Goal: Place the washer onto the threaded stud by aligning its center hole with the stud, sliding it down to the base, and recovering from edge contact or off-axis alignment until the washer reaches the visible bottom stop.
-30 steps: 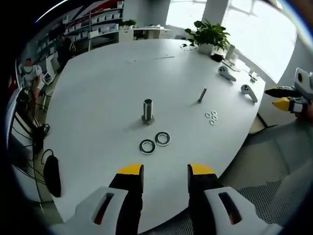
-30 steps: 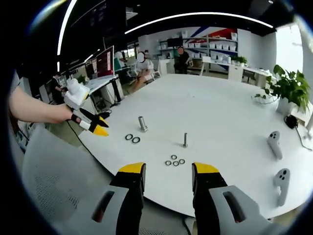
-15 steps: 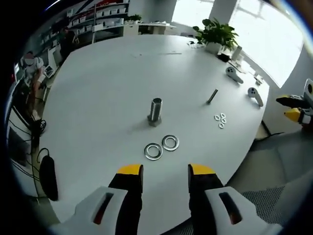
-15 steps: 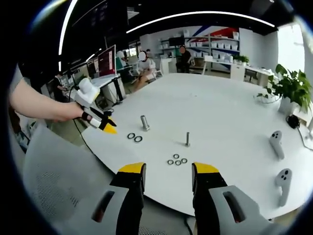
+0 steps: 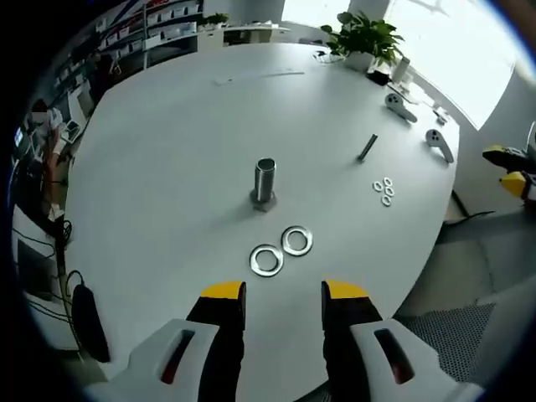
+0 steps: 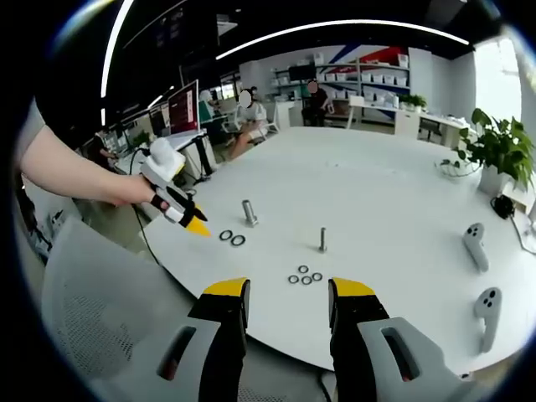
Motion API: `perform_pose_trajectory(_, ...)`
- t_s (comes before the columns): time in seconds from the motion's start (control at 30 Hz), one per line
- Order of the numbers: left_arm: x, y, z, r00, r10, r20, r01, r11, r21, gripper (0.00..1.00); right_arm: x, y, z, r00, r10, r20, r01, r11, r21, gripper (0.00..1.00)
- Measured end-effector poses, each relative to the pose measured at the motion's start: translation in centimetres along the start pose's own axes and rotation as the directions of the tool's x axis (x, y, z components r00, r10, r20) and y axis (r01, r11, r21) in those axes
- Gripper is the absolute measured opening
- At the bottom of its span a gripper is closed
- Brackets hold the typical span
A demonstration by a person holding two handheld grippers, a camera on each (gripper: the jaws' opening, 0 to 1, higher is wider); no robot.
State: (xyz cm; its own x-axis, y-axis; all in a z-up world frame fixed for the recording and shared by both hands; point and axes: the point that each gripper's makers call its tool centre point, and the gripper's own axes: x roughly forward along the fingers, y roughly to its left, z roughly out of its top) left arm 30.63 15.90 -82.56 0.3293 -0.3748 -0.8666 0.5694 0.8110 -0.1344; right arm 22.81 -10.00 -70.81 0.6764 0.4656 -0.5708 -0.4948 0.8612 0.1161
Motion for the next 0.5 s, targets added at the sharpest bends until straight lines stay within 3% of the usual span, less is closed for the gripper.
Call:
perform_pose_trajectory(0.1,0.4,-0.3,-0.2,1.000,0.002,-0.015,-0.002,1.000,0.008,0.33,0.1,0.0,-0.1,1.000,0.002,-0.006,-0.002,1.000,-0.002,0.40)
perform_pose_trajectory(0.17,0.7,-0.1,-0.1,1.000,0.018,-0.017,-0.017,0.998,0.063,0.33,0.1,0.0,-0.1,1.000,0.003,-0.005,-0.003,1.000,-0.003,0.40)
perform_pose_trajectory(0.5,2.2,1.0,0.0,0.996,0.023,-0.089,-0.014,0.995,0.102,0.34,0.2,0.0,-0.4,1.000,0.005,-0.019,-0.005,1.000,0.012,0.39)
